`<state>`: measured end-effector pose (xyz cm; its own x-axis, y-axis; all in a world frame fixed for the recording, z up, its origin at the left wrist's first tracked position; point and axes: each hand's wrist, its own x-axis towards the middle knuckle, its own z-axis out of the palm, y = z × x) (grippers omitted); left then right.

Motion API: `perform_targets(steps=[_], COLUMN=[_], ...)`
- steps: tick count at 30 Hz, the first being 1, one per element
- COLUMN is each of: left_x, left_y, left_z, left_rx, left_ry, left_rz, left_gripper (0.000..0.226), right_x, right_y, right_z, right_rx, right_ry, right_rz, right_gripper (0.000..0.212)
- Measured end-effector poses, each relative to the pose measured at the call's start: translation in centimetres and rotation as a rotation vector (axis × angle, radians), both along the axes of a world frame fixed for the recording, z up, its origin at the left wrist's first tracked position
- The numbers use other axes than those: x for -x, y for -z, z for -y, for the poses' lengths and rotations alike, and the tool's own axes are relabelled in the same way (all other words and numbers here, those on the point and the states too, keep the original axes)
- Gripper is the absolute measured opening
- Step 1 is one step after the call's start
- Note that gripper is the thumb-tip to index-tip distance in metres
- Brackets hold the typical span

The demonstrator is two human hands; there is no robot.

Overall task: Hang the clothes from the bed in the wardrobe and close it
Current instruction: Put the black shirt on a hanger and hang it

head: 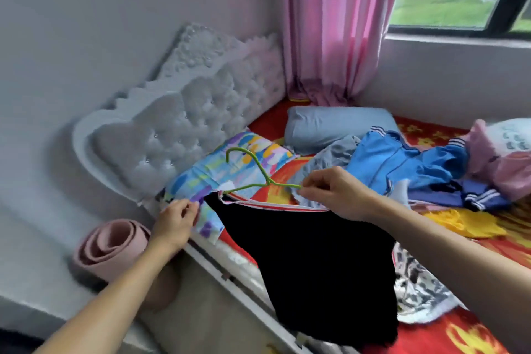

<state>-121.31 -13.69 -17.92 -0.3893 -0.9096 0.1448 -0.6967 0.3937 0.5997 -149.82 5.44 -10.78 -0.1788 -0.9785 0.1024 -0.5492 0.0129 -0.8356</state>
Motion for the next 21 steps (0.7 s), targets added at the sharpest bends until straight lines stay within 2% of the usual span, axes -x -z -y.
perform_targets(steps=[3, 12, 17, 21], left_x=[-9.7, -35.5, -49.2, -60.0], left_y=[-2.5, -9.3, -11.2, -13.4], left_z=[-2.9, -10.1, -13.4, -14.6], left_rx=[0.077, 0.134, 0.173, 0.165], left_ry=[-0.170, -0.539, -0.654, -0.674], left_rz=[0.038, 0.077, 0.103, 0.140], left_gripper=[0.025, 0.033, 0.040, 0.043], right_x=[-6.5, -27.9, -40.7, -51.5], right_y=[-2.3, -9.3, -11.9, -12.4], right_z=[1.3, 3.9, 6.0, 9.2], right_rx=[-0.022, -0.071, -0.076, -0.082], right_ry=[-0.160, -0.475, -0.570, -0.513], right_rz=[0.020, -0.017, 0.053, 0.162], right_gripper=[0.008, 0.027, 0.025, 0.023])
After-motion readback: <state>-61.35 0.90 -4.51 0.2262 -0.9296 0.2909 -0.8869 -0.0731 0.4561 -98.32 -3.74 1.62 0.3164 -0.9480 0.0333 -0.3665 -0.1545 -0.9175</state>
